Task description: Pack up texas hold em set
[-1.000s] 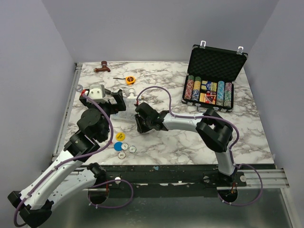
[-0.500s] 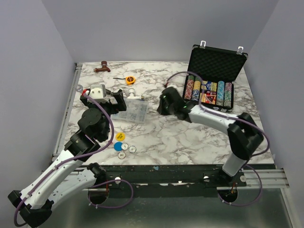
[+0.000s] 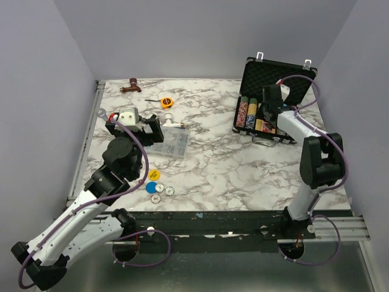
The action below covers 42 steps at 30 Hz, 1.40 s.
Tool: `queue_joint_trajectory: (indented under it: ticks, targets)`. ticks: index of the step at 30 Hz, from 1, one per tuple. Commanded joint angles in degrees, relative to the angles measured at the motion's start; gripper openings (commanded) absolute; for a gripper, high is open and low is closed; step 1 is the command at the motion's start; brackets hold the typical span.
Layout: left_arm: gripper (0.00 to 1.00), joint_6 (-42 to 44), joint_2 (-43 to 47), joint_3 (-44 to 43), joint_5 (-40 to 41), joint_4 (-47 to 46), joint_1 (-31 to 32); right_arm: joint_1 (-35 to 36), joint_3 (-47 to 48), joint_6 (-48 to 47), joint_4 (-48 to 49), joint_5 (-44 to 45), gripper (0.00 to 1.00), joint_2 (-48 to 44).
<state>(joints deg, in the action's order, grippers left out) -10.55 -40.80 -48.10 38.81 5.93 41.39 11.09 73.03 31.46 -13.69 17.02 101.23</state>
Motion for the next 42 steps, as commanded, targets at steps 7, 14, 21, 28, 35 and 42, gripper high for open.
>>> queue_joint_trajectory:
  ticks: [7,14,21,28,35,42]
  targets:
    - [0.99,0.25,-0.50,-1.74,-1.95,0.81,0.36,-3.09,8.07,-0.70,-2.84,-0.42,0.08,10.05]
    - [0.99,0.41,-0.68,-1.83,-1.99,0.82,0.37,-3.18,11.48,-1.28,-3.05,2.81,0.09,14.29]
    - [0.99,0.88,-1.39,-1.83,-1.54,0.66,0.36,-3.18,13.85,-0.94,-3.99,3.63,0.12,17.34]
    - [0.99,1.05,-1.63,-1.91,-1.41,0.66,0.41,-3.18,13.62,-0.45,-5.64,5.51,0.14,17.55]
    - [0.99,0.77,-1.57,-1.92,-1.79,0.83,0.37,-3.19,12.67,-0.85,-5.64,6.30,0.19,17.04]
    - [0.99,0.79,-1.44,-1.91,-1.79,0.83,0.41,-3.18,13.38,-1.27,-6.08,5.32,0.29,16.52]
